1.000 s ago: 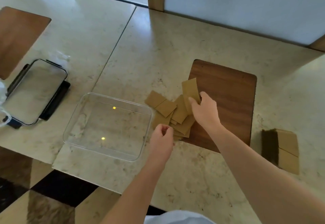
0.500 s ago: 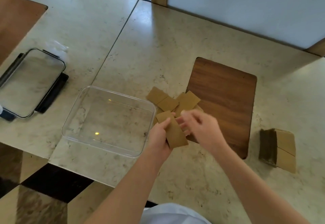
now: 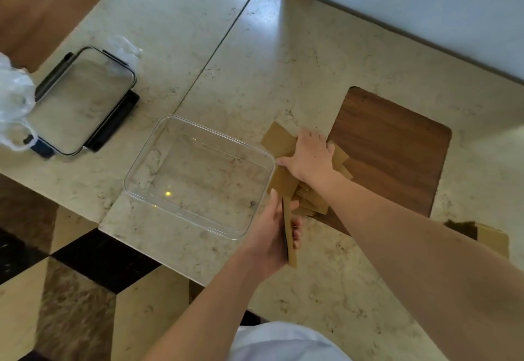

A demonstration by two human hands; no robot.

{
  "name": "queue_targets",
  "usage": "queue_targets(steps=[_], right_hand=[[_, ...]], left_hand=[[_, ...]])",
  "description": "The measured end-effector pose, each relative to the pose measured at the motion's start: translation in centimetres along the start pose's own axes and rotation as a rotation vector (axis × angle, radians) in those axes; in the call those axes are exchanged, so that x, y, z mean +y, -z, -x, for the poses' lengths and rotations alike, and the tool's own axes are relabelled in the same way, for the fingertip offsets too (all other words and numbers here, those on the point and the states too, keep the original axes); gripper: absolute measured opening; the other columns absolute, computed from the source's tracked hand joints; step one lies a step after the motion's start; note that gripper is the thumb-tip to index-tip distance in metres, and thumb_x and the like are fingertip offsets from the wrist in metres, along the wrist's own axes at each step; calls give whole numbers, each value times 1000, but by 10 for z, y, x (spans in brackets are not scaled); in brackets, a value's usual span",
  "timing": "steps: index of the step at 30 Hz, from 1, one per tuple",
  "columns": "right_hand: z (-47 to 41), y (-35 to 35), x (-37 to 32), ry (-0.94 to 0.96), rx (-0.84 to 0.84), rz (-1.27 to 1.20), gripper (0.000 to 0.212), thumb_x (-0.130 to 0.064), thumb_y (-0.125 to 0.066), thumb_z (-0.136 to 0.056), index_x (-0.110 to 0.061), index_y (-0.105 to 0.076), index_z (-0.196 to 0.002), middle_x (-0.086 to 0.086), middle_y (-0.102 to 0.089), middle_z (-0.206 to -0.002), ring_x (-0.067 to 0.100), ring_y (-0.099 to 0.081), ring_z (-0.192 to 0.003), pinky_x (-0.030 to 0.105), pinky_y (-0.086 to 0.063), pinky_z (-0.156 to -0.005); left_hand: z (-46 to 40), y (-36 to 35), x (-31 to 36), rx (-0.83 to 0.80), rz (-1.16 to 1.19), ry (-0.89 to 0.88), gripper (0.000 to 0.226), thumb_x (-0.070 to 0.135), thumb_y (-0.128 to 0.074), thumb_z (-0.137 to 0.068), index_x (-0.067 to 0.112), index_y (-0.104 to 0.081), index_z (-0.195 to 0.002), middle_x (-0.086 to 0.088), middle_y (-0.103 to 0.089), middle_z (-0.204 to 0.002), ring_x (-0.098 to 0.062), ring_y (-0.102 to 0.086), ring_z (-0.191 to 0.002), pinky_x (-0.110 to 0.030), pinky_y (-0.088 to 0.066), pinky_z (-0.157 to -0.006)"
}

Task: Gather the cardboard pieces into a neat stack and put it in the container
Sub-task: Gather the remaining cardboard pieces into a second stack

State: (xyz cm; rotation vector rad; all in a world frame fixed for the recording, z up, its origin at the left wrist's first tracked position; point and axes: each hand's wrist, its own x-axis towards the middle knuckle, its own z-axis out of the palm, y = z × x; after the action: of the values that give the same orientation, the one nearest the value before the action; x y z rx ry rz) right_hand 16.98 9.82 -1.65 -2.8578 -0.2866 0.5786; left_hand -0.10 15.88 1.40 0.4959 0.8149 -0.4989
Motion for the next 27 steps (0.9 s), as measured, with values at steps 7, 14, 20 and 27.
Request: queue_targets(steps=[7, 14, 20, 27], right_hand=[[21, 25, 33, -25, 54, -449, 22, -33, -60, -99, -11, -64, -102, 7, -66, -98, 27, -64, -90, 40, -50, -75], [82, 72, 70, -57, -49, -954, 20, -39, -59, -102, -25, -68, -90, -1, -71, -85, 14, -63, -75, 29, -48, -69], [122, 92, 106, 108, -390, -693, 15, -31, -69, -98, -18, -69, -91, 2, -70, -82, 5, -61, -70, 27, -48, -70], [147, 80, 134, 1, -265, -627, 26, -41, -65, -98, -16, -62, -91, -8, -62, -73, 4, -55, -61, 28, -43, -63]], left_hand=[[1, 0, -8, -88, -111, -115, 31, 7, -57, -101, 5, -64, -132, -12, -76, -108, -23, -72, -96, -44, -61, -87], [6, -10, -13, -146, -302, -101, 33, 17, -61, -103, 24, -54, -135, -24, -75, -108, -43, -76, -92, -38, -61, -52], [2, -19, -6, -141, -831, -184, 38, 2, -78, -80, 10, -66, -115, -11, -80, -92, -24, -75, -79, -28, -50, -51], [4, -29, 10, 17, -586, -469, 36, 7, -86, -73, 6, -68, -104, -9, -74, -78, -16, -63, -61, -23, -45, -47]])
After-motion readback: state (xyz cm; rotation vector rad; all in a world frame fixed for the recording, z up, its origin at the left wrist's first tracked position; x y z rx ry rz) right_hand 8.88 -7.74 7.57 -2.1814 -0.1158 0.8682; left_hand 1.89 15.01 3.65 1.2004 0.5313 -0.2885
